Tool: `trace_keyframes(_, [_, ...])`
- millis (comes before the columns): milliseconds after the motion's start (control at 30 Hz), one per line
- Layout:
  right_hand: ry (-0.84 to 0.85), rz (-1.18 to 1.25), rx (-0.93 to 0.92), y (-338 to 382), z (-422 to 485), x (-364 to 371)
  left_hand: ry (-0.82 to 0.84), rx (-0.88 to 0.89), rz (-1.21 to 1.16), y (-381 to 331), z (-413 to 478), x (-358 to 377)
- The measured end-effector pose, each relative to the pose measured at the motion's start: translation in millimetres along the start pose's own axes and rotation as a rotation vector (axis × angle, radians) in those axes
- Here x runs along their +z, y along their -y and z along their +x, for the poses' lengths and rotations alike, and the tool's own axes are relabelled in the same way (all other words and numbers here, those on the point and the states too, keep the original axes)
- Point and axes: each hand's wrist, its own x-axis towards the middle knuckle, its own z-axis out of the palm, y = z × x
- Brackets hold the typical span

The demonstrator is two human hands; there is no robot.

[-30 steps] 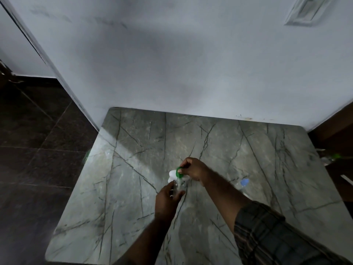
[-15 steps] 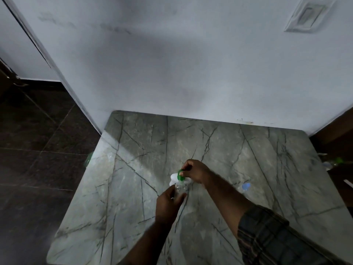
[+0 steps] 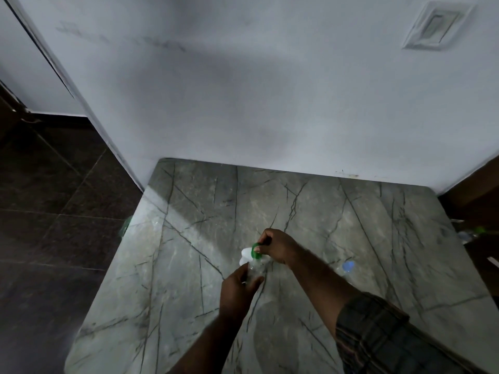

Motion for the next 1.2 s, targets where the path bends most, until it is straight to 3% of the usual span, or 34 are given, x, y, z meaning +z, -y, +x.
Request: trace_keyframes(1200, [-0.025,-0.043,-0.063,-9.7,2.5,4.1,0.025,-0.007,0.029,-3.6,0.8,-3.0])
